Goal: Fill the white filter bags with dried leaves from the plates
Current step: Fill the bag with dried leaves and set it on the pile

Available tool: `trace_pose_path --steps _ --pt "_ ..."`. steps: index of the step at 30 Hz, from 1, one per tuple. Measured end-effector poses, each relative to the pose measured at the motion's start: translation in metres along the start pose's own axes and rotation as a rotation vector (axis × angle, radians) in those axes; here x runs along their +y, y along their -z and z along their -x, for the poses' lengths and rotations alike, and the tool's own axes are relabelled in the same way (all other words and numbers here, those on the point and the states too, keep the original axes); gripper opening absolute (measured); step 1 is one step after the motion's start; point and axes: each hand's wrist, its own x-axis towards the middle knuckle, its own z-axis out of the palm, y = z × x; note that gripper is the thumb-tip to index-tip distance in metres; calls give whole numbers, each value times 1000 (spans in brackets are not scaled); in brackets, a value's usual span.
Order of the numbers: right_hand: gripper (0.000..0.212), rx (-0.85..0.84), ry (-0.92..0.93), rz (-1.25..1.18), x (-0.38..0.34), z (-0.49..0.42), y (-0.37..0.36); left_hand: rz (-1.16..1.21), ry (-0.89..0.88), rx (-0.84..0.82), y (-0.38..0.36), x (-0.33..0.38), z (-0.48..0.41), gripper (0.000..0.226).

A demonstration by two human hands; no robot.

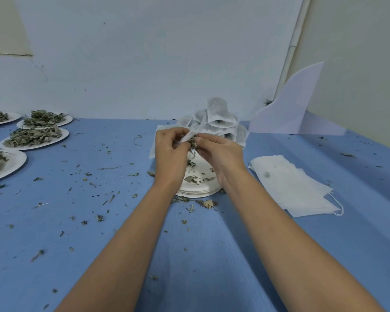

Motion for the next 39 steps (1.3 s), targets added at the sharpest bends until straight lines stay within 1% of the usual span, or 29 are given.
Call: trace_pose_path --steps 4,7,10,12,15,18,20,23,25,26,28,30,33,36,39 --pt "20 117 51 68 3 0 -2 -39 12 -114 -2 -1 5 24" --pt "20 135 57 103 4 0 -1 -112 9 -150 -1 -4 5 28" --pt "14 64 -19 13 0 1 2 -152 -56 -149 1 -5 3 35" --pt "13 18 -51 0 -3 2 3 -184 -82 -128 4 -6 0 37" --pt "21 -30 -56 64 -4 3 2 -209 -71 -70 9 -9 -4 33" --pt "31 -54 -1 180 -1 4 0 -211 -43 -37 14 -11 -7 30" --pt "33 -67 28 214 1 4 0 -197 -20 -20 15 -11 -8 27" --pt "25 -140 13 157 -3 2 2 -144 49 13 19 -11 -10 27" --pt "17 -119 39 112 -6 -1 4 -103 94 22 22 -10 -11 26" --pt "17 -64 87 145 -5 -2 6 -83 112 24 22 -10 -11 26" --pt "19 33 220 351 -1 -3 9 -51 136 10 22 -10 -11 24" --pt "18 29 338 582 4 -4 10 -11 147 -35 20 -10 -9 22" --pt "5 34 418 714 6 -5 10 4 145 -62 19 -9 -8 22" --pt "7 35 487 797 6 -4 7 -61 118 17 19 -9 -9 23" --pt "8 -15 554 862 8 4 -1 -190 28 141 20 -9 -10 28"
